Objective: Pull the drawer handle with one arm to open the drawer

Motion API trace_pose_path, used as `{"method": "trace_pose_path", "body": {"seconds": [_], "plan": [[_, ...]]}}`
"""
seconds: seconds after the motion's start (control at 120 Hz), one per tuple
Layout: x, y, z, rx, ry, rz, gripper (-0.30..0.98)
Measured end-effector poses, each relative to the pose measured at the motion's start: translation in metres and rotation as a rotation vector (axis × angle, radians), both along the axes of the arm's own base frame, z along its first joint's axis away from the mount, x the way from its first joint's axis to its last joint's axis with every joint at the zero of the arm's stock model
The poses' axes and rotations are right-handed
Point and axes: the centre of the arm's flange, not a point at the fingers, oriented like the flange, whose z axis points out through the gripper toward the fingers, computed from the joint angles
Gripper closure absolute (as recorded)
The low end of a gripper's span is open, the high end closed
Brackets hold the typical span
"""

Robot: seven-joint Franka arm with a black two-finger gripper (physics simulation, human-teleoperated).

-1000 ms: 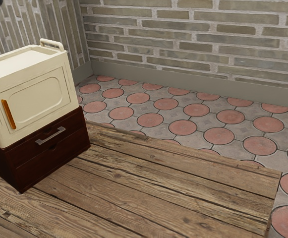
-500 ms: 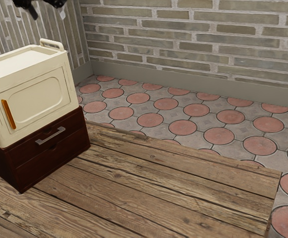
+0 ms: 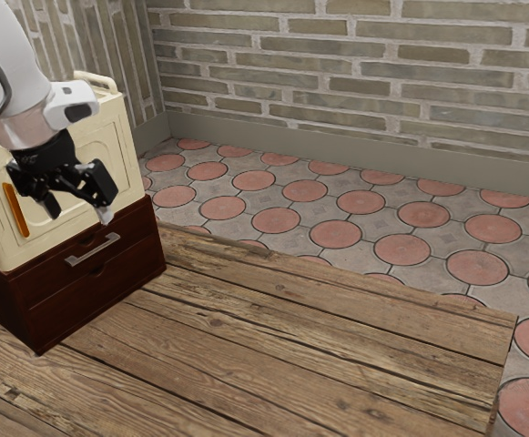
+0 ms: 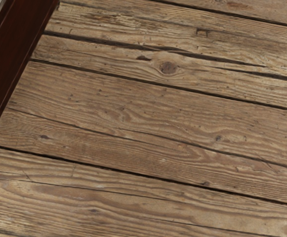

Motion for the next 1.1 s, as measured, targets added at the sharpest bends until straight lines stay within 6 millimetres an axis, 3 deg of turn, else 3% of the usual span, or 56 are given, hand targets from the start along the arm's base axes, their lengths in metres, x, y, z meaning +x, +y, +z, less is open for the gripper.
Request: {"method": "trace_pose_path", "body": {"seconds": [0.05,0.1,0.208,0.292,0.608,1.1], "plan": [[0.000,0.001,-0.040,-0.010,0.031,0.011,0.00],[-0.001,0.003,-0.066,-0.015,0.035,0.020,0.00],[0.001,0.006,-0.096,-0.019,0.006,0.035,0.00],[0.014,0.009,-0.118,0.009,-0.010,0.014,0.00],[0.069,0.033,-0.162,0.259,0.013,-0.142,0.00],[0.132,0.095,-0.216,0.315,0.096,-0.120,0.00]]}}
